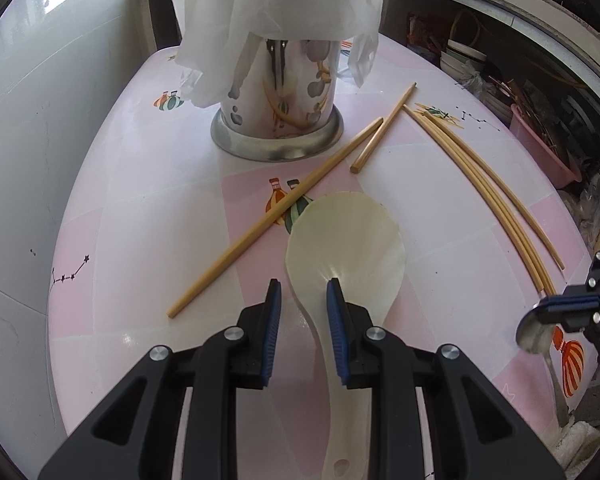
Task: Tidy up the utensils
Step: 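Lift the rice paddle with the left tool while the right tool lifts the steel spoon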
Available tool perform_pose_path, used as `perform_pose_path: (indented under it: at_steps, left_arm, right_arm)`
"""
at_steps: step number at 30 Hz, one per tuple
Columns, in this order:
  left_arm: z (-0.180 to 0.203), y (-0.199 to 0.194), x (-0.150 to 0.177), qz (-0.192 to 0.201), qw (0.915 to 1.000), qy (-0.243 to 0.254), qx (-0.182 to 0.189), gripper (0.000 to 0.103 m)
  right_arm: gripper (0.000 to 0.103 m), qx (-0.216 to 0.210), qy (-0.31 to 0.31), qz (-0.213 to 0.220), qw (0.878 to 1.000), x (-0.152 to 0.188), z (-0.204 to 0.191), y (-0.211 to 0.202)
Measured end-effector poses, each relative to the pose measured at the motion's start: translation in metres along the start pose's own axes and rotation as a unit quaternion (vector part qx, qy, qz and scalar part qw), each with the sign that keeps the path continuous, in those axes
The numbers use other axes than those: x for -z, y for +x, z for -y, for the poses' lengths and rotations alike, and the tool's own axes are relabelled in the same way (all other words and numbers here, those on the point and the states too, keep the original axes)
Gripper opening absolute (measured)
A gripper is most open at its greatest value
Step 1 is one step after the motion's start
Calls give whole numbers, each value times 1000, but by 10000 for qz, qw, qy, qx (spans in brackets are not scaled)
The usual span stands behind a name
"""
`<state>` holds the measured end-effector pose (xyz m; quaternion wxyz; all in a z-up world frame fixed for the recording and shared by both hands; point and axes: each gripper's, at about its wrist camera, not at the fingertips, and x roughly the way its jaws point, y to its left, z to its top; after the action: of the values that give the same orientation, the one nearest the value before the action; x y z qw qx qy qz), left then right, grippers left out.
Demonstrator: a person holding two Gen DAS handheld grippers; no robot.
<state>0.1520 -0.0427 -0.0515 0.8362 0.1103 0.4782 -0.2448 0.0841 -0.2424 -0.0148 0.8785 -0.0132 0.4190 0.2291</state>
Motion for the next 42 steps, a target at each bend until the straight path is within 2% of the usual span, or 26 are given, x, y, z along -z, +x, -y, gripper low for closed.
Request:
perform_pose_path:
  at_steps: [4, 10, 15, 17, 19, 22, 24, 28, 33, 36, 42]
  left_arm:
    - [4, -6, 10, -42, 9998, -136, -112, 18]
    - [7, -19, 31, -185, 9977, -560, -347, 18]
    - [5, -29, 38, -527, 9945, -869, -236, 19]
    - [0, -35, 35, -541, 9940, -942, -108, 22]
    - [-1, -42, 28, -461, 9956, -808, -100, 37]
    - [0, -43, 14, -508, 9975, -458, 160, 47]
    - [0, -35, 4, -587, 9973, -246, 353, 49]
    - [3, -19, -11, -587, 9975, 256, 297, 49]
    - [14, -3, -17, -582, 9938, 937, 169, 49]
    - [18, 5, -16, -661, 9915, 1108, 155, 49]
    - [21, 9, -16, -800, 9888, 1220, 316, 41]
  right_arm:
    - [0, 160, 611, 234, 9977, 1, 20, -7]
    - [0, 116, 1188, 590, 9911, 5, 34, -10]
    - [0, -38, 1267, 700, 9895, 3, 35, -7]
    - [0, -83, 1263, 713, 9894, 2, 35, -7]
    - [0, -141, 1272, 737, 9890, 1, 36, -6]
    - [0, -193, 1270, 753, 9888, 0, 36, -4]
    - [0, -218, 1286, 754, 9886, 0, 35, -3]
    - [0, -270, 1313, 747, 9882, 0, 36, -1]
    - [0, -301, 1345, 750, 9876, -2, 39, 1]
    - [0, -324, 1368, 748, 9872, -2, 40, 2]
    - [0, -362, 1383, 756, 9868, -2, 40, 2]
